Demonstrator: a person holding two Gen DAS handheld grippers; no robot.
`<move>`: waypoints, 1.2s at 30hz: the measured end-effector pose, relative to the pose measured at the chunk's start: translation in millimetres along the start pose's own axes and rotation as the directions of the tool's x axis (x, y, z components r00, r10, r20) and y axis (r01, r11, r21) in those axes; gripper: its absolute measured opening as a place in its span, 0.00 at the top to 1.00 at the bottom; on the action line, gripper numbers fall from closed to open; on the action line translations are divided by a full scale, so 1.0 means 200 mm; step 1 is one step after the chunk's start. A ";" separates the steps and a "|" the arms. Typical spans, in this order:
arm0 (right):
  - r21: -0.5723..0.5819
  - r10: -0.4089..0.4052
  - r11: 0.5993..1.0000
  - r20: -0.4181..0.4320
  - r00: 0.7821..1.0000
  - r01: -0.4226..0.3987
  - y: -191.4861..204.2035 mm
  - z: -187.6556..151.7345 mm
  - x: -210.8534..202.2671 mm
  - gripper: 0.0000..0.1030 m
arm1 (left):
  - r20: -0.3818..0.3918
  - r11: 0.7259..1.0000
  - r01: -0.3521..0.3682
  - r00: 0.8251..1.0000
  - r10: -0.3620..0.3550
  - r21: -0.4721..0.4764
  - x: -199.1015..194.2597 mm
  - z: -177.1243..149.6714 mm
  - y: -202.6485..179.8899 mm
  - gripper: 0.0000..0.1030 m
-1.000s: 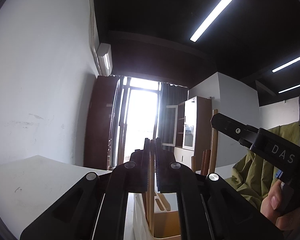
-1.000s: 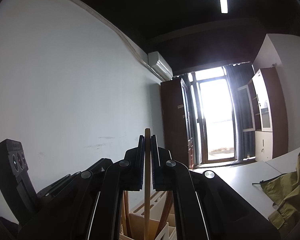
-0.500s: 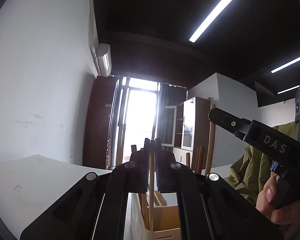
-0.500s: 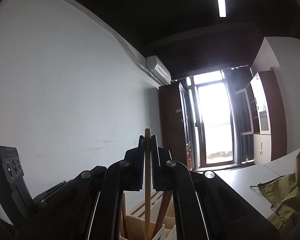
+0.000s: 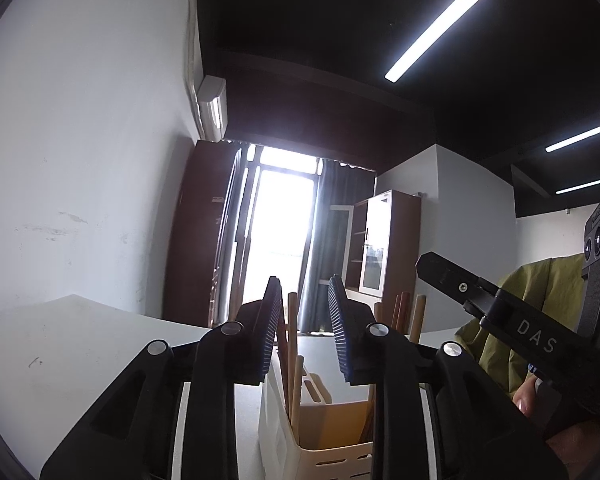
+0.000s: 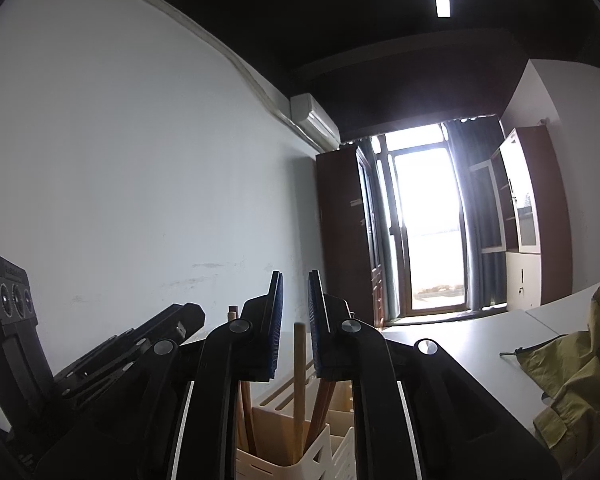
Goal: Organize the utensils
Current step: 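Open both grippers and withdraw them from the holder, then move both open grippers down toward the two dark brown chopsticks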
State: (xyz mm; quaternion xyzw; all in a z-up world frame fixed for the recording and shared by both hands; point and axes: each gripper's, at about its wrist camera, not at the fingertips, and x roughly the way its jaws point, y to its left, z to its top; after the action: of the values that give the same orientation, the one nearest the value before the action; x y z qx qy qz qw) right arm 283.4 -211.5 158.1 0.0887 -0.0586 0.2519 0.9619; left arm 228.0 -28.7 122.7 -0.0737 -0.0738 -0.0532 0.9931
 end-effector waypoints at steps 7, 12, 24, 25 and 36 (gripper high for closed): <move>-0.002 -0.015 1.000 -0.032 0.999 0.015 0.02 0.00 -0.04 0.79 | -0.024 0.999 -0.023 0.999 0.022 -0.027 -0.07 0.05 0.04 0.72; 0.000 -0.020 1.000 -0.062 0.998 0.020 0.04 0.02 -0.09 0.72 | -0.064 0.997 -0.057 0.997 0.053 -0.053 -0.14 0.08 0.10 0.67; -0.023 0.011 1.000 -0.212 0.977 -0.016 0.16 -0.03 -0.12 0.60 | -0.233 0.985 -0.170 0.959 0.164 -0.009 -0.33 0.12 0.16 0.57; -0.028 0.015 0.999 -0.227 0.974 -0.022 0.17 -0.04 -0.11 0.60 | -0.248 0.985 -0.174 0.954 0.167 -0.008 -0.34 0.12 0.16 0.57; -0.014 0.121 0.990 -0.383 0.916 -0.137 0.34 -0.15 -0.07 0.54 | -0.420 0.972 -0.235 0.882 0.214 0.003 -0.47 0.07 0.28 0.48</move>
State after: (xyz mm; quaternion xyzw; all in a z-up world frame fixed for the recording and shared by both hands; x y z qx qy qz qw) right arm 239.3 -154.9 136.2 0.0145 0.1187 0.3261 0.9378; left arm 140.1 37.7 114.9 -0.0925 0.1504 0.0460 0.9832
